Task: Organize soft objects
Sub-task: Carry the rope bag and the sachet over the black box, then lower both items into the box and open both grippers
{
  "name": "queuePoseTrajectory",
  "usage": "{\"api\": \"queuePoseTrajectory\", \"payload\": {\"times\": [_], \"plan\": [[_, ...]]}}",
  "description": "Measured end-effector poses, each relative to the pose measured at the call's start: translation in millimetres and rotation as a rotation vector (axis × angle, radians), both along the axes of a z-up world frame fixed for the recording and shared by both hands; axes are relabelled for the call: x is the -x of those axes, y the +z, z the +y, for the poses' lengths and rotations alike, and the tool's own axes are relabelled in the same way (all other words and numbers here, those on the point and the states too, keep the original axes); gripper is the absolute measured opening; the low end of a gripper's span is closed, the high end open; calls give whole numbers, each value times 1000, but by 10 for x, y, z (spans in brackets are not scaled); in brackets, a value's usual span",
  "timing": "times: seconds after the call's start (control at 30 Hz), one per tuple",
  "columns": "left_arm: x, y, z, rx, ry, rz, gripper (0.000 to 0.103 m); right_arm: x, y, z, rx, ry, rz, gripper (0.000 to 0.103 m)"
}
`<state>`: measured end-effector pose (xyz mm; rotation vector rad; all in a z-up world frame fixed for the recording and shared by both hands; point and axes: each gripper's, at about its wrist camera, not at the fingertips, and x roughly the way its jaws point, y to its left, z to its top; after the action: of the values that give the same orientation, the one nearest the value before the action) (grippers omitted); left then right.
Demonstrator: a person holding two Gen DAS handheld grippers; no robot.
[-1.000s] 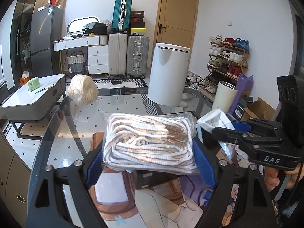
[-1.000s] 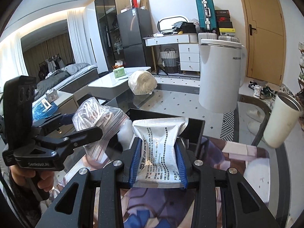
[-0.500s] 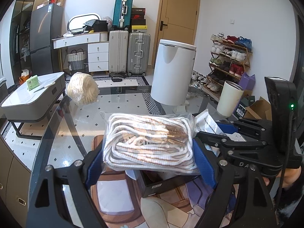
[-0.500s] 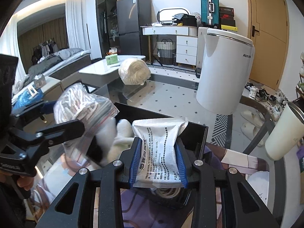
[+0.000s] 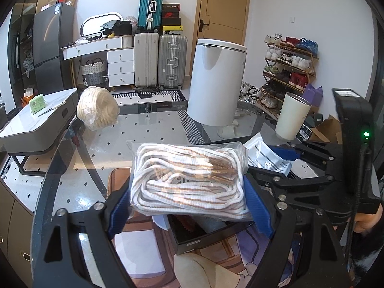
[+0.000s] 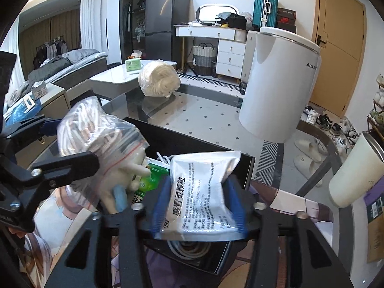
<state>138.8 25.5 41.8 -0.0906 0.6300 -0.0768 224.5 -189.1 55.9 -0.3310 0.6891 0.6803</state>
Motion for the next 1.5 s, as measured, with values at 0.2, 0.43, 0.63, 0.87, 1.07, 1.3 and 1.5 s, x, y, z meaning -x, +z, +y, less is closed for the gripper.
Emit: {"api": "queuePoseTrajectory", "payload": {"times": [0.2,0.43,0.63,0.87,1.07,1.3,1.5], "plan": [[-36,10,-34,-2,-11,1,84,111,137,-167,-31,-21,-49,76],[-172,-84,-197,-18,-47,35,85,180,173,-357,-24,-64,-75,85],[-244,-159,-246,-12,-48,55,89,188,153,-476,-32,-90,-68,87],[-238,-152,-276,-11,-47,59,94,230,139,-569,-39,-113,-60,88],[-26,-90,-276,-53,-21,6,103,318,171,-657,-57,-123,-68,98],[242,-97,-123,-20,27,-41,103,490,131,-659,-93,-103,-65,102],[475,-123,-127,-42,53,-83,103,712,111,-603,-131,-64,-83,102]]}}
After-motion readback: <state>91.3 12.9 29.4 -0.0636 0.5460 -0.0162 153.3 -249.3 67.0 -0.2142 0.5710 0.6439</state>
